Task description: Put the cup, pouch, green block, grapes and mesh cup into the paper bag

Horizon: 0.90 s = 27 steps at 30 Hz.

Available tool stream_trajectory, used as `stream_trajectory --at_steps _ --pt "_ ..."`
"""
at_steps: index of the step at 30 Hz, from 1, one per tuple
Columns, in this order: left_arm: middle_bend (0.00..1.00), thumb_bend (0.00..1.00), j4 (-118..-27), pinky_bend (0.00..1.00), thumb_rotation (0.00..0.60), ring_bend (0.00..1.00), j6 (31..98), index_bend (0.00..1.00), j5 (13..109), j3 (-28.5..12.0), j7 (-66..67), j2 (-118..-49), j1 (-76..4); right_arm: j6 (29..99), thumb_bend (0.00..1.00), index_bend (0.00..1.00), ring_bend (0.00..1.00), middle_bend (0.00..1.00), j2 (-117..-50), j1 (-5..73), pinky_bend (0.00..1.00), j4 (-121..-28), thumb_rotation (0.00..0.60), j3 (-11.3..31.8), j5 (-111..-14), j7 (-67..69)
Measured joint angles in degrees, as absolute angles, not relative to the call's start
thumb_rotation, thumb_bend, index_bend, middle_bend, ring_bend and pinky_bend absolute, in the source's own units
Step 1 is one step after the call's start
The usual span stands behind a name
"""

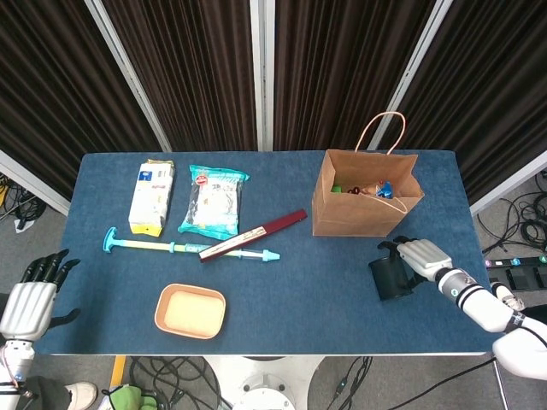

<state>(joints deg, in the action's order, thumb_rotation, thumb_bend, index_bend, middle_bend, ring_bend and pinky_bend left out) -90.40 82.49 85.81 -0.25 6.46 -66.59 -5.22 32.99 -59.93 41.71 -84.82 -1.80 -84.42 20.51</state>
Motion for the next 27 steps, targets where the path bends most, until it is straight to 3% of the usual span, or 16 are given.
stream_trajectory --at_steps 5,15,27 --pt "0.20 0.00 -90.7 0.15 0.600 0.14 82.2 0.24 85.8 -0.3 6.9 -66.6 -5.5 35.0 0.01 0.21 0.09 0.40 -59.3 41.0 0.20 -84.9 0.600 -2.2 -86.2 24.2" --pt "0.20 0.00 -91.1 0.15 0.600 0.14 82.3 0.24 86.0 -0.3 7.1 -66.2 -5.5 46.3 0.01 0.25 0.14 0.46 -57.8 37.7 0.20 -86.8 0.600 -3.8 -93.2 31.9" --pt "0.20 0.00 -90.7 0.15 0.600 0.14 82.7 0.24 86.2 0.1 5.9 -66.4 -5.1 54.0 0.02 0.36 0.19 0.54 -57.3 32.8 0.23 -90.8 0.600 -5.7 -95.8 22.8"
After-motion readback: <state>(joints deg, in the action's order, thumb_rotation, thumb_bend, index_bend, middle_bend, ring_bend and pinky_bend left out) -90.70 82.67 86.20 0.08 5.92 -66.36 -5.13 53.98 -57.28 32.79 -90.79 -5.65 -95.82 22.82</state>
